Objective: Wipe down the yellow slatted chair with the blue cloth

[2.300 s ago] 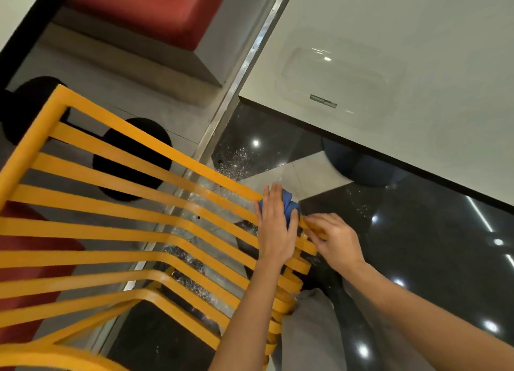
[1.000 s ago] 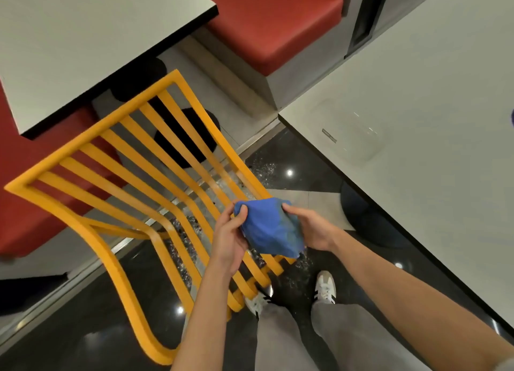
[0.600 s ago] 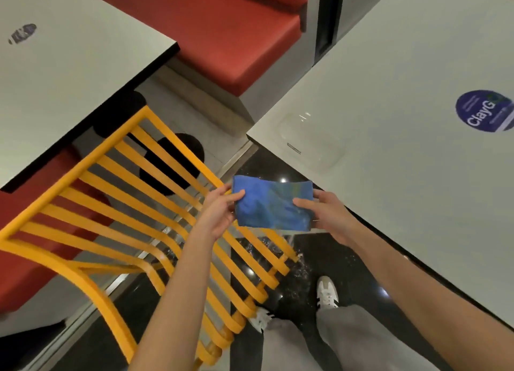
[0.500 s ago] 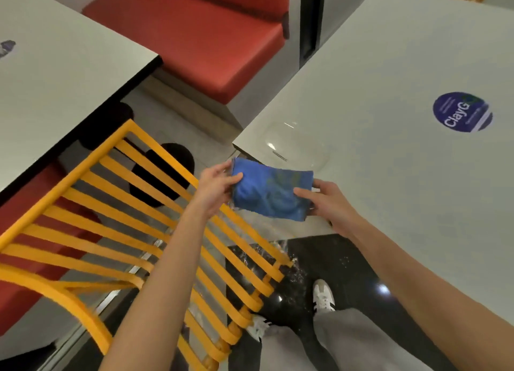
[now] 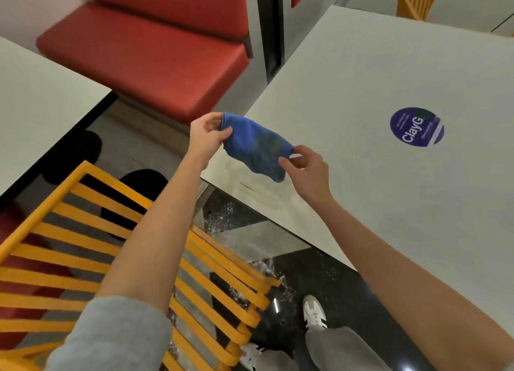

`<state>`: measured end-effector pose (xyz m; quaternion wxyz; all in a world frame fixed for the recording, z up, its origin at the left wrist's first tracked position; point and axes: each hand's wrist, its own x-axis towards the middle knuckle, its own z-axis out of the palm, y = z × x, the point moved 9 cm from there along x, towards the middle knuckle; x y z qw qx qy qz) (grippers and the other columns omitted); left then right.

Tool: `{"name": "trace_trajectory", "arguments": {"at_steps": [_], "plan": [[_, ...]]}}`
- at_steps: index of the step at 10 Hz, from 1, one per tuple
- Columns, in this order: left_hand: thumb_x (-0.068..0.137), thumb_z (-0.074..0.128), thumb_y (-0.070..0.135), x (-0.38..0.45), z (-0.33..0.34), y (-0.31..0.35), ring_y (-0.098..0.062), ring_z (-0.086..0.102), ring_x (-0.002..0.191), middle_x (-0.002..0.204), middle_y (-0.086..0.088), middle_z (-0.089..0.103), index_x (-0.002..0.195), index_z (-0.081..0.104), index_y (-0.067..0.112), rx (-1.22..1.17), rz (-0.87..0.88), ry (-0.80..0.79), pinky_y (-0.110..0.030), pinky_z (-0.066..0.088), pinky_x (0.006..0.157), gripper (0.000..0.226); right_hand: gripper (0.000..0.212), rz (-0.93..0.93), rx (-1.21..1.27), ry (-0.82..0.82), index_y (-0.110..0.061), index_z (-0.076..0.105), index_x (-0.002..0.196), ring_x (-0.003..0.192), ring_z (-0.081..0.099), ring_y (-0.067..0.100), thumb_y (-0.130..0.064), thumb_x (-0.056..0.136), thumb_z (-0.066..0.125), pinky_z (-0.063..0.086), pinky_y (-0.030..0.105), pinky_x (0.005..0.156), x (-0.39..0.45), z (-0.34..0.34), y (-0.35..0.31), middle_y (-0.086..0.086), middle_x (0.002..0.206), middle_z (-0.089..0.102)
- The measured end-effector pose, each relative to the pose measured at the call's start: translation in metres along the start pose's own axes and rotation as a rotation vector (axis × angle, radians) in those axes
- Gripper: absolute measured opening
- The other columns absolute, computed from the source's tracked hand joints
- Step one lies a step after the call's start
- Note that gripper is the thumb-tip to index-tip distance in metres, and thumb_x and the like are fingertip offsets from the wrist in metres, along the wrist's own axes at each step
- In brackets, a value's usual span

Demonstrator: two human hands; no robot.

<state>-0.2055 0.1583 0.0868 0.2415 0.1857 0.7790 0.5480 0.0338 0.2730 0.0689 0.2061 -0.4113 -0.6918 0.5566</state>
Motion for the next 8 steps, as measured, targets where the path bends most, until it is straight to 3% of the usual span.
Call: {"name": "trace_trajectory", "arguments": {"at_steps": [2, 3, 4, 5, 6, 7, 8], "plan": [[0.083, 0.069, -0.008, 0.003, 0.009, -0.038, -0.02, 0.064, 0.097, 0.113, -0.014, 0.068, 0.123, 0.061, 0.0, 0.122, -0.056, -0.021, -0.032, 0.053, 0.09, 0.041, 0.02, 0.097, -0.135, -0.047, -0.02, 0.064, 0.104, 0.065, 0.062, 0.01, -0.03, 0.087, 0.065, 0.05, 0.029, 0.066, -0.002, 0.019, 0.031, -0.005, 0.064, 0.069], [0.082, 0.069, -0.004, 0.0, 0.013, -0.039, -0.018, 0.061, 0.096, 0.11, -0.01, 0.067, 0.123, 0.064, 0.007, 0.296, 0.014, -0.041, -0.035, 0.053, 0.092, 0.042, 0.021, 0.072, -0.207, -0.041, -0.019, 0.061, 0.106, 0.06, 0.058, 0.007, -0.028, 0.087, 0.064, 0.046, 0.025, 0.059, -0.003, 0.02, 0.031, -0.003, 0.06, 0.068], [0.081, 0.07, 0.005, -0.005, 0.02, -0.036, -0.021, 0.057, 0.095, 0.105, -0.005, 0.061, 0.126, 0.059, 0.025, 0.529, 0.092, -0.091, -0.039, 0.051, 0.09, 0.051, 0.028, 0.051, -0.269, -0.075, -0.02, 0.057, 0.112, 0.065, 0.062, 0.012, -0.023, 0.085, 0.066, 0.053, 0.031, 0.066, -0.002, 0.023, 0.031, -0.005, 0.065, 0.068], [0.082, 0.066, 0.005, -0.016, 0.03, -0.03, -0.026, 0.056, 0.106, 0.112, -0.002, 0.059, 0.127, 0.054, 0.028, 0.753, 0.209, -0.128, -0.041, 0.041, 0.093, 0.052, 0.038, 0.022, -0.358, -0.114, -0.021, 0.051, 0.119, 0.07, 0.064, 0.017, -0.018, 0.084, 0.066, 0.055, 0.037, 0.069, -0.001, 0.027, 0.033, -0.001, 0.072, 0.066], [0.087, 0.06, 0.01, -0.028, 0.038, -0.025, -0.024, 0.044, 0.121, 0.128, -0.003, 0.049, 0.129, 0.057, 0.024, 1.064, 0.311, -0.128, -0.039, 0.031, 0.094, 0.044, 0.037, -0.1, -0.545, -0.122, -0.021, 0.051, 0.119, 0.084, 0.061, 0.022, -0.016, 0.084, 0.062, 0.053, 0.038, 0.07, -0.002, 0.032, 0.024, 0.003, 0.09, 0.063], [0.097, 0.052, 0.032, -0.04, 0.033, -0.031, -0.027, 0.023, 0.137, 0.147, -0.007, 0.031, 0.132, 0.056, 0.03, 1.394, 0.28, -0.111, -0.056, 0.025, 0.105, 0.036, 0.023, -0.278, -0.922, -0.185, -0.019, 0.062, 0.112, 0.103, 0.049, 0.023, -0.021, 0.089, 0.057, 0.046, 0.034, 0.079, -0.005, 0.047, 0.018, 0.004, 0.11, 0.052], [0.102, 0.037, 0.043, -0.055, 0.025, -0.044, -0.032, 0.0, 0.148, 0.16, -0.012, 0.01, 0.136, 0.049, 0.034, 1.369, 0.13, -0.173, -0.07, 0.012, 0.109, 0.037, 0.022, -0.342, -1.133, -0.192, -0.018, 0.066, 0.106, 0.104, 0.045, 0.025, -0.026, 0.094, 0.049, 0.04, 0.034, 0.082, -0.01, 0.054, 0.01, 0.004, 0.112, 0.05]]}}
